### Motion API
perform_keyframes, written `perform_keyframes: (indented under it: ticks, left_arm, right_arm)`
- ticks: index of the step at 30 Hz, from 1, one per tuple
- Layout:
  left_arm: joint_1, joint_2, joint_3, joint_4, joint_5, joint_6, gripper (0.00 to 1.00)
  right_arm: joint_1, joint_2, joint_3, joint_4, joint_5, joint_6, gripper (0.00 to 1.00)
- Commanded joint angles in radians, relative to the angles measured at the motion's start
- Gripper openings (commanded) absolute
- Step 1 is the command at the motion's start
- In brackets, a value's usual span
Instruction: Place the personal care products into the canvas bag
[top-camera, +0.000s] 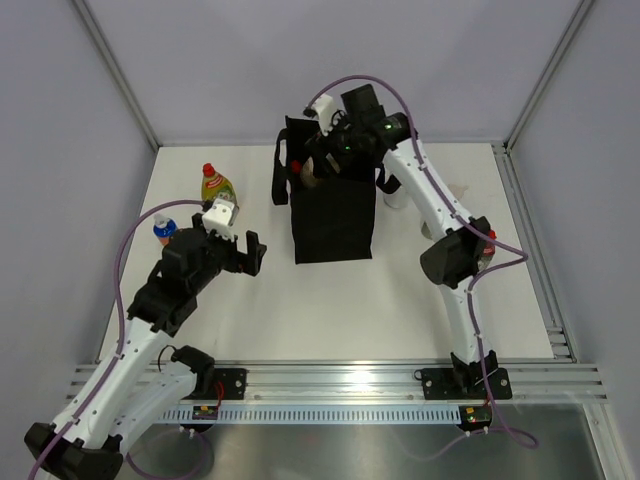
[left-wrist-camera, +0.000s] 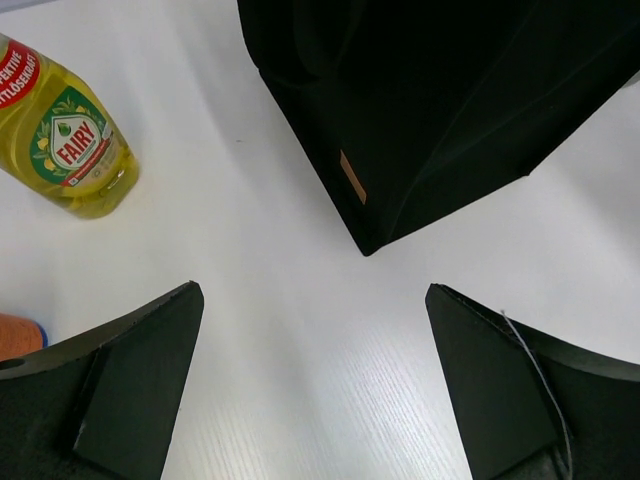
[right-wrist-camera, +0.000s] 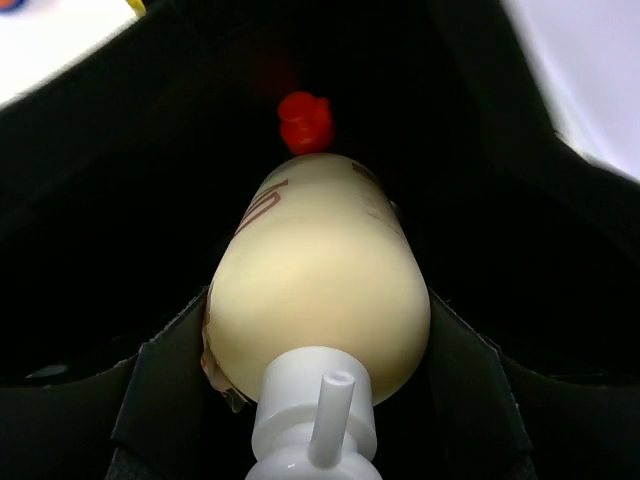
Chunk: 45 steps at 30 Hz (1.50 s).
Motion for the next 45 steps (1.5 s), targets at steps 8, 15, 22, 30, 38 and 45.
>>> perform_keyframes:
  ticks: [8, 15, 22, 30, 38, 45]
  left_arm:
    - [0.001, -0.053, -0.041, 0.069, -0.007, 0.016, 0.99]
    - [0.001, -0.062, -0.05, 0.062, -0.034, 0.01, 0.99]
    - [0.001, -0.064, -0.05, 0.063, -0.036, 0.016, 0.99]
    - [0.001, -0.054, -0.035, 0.053, -0.161, -0.042, 0.99]
    - [0.001, -0.021, 0.037, -0.046, -0.264, -0.177, 0.99]
    - [0.001, 0.034, 0.057, -0.058, -0.346, -0.193, 0.99]
  right_arm:
    - [0.034, 0.087, -0.056, 0.326, 0.277, -0.03, 0.0]
    - [0.029, 0.11, -0.026, 0.268, 0.262, -0.067, 0.0]
    - [0.001, 0.028, -0.165, 0.228, 0.247, -0.061, 0.13]
    - [-0.003, 0.015, -0.167, 0.163, 0.164, -0.044, 0.81]
    - [-0.012, -0.11, -0.079, 0.081, 0.059, -0.015, 1.0]
    - [-0.045, -0.206, -0.075, 0.01, -0.105, 0.016, 1.0]
